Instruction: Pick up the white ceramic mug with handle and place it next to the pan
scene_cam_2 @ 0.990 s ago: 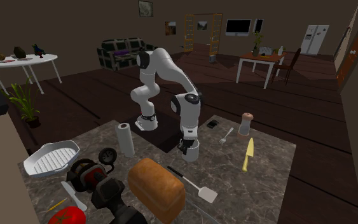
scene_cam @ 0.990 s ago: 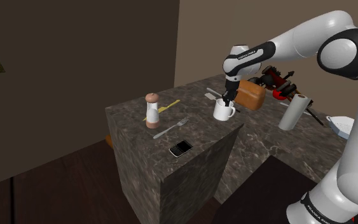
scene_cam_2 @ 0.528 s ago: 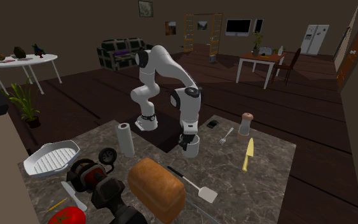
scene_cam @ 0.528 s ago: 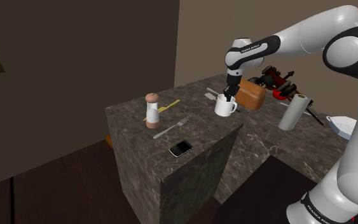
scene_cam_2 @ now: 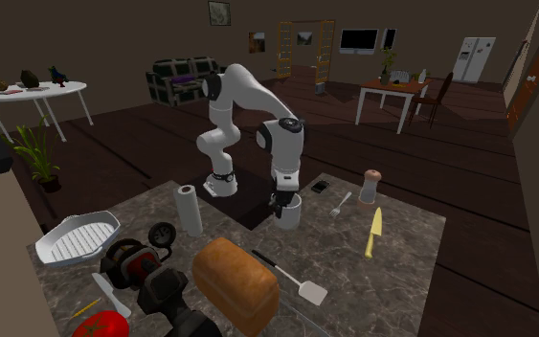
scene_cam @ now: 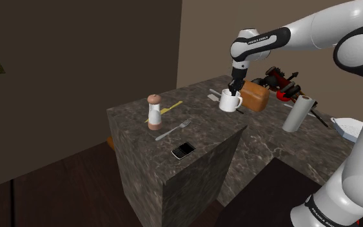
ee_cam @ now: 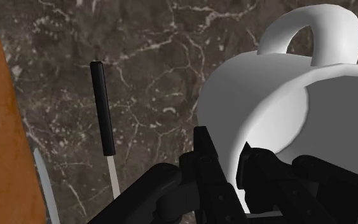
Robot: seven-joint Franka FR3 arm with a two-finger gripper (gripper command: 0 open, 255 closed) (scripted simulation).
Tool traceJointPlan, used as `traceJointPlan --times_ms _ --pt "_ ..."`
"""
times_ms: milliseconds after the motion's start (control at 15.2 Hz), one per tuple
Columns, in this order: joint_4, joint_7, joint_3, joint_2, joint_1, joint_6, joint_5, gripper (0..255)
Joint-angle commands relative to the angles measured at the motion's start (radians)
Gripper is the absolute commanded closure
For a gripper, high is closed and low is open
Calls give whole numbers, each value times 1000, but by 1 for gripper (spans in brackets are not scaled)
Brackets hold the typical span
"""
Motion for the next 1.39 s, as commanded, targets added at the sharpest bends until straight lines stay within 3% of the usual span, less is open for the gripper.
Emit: traceJointPlan --times_ms 0,1122,1320 --pt "14 3 0 -10 1 -23 -3 255" --pt "204 6 -5 -37 0 -240 -13 255" --pt "127 -43 -28 -97 -26 -218 -32 255"
